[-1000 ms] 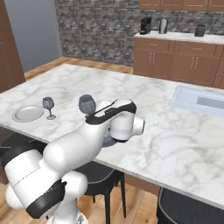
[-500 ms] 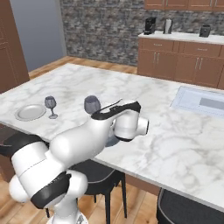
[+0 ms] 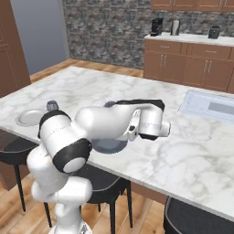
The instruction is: Retrieve the wine glasses from the counter and place one next to each plate.
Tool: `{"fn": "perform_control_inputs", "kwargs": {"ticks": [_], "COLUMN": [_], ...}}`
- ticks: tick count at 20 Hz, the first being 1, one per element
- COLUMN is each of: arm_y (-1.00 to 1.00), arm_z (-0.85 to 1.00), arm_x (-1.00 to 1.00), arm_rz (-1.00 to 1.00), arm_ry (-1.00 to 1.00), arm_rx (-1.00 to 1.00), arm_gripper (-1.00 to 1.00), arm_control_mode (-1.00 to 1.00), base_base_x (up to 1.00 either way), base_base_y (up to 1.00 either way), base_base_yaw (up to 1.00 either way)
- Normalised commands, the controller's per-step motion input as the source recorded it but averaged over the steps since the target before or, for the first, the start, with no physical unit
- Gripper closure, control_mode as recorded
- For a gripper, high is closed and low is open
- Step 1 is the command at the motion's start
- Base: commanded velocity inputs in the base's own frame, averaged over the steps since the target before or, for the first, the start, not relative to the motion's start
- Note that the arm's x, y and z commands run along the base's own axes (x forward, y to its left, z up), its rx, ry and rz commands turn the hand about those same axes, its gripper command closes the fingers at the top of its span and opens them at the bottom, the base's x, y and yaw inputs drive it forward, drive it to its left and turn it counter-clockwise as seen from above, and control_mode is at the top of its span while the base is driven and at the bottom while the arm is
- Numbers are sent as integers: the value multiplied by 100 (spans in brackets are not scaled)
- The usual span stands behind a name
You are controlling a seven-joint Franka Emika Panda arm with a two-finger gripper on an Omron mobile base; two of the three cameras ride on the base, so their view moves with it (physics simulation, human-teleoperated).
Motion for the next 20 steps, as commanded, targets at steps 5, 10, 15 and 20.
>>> {"fn": "perform_control_inputs", "kwargs": {"ticks": [5, 10, 15, 20], "arm_y": [-37, -22, -19, -6], "arm_z": [-37, -44, -19, -12], "arm_x": [31, 39, 7, 0], "arm_rz": [2, 0, -5, -9], "arm_ry": [1, 12, 4, 3], "arm_rx": [0, 0, 0, -1], "arm_gripper": [100, 100, 100, 100], "arm_control_mode": [-100, -100, -100, -100], "base_base_x": [0, 0, 0, 0], "base_base_y": [0, 0, 0, 0], "base_base_yaw": [0, 0, 0, 0]}}
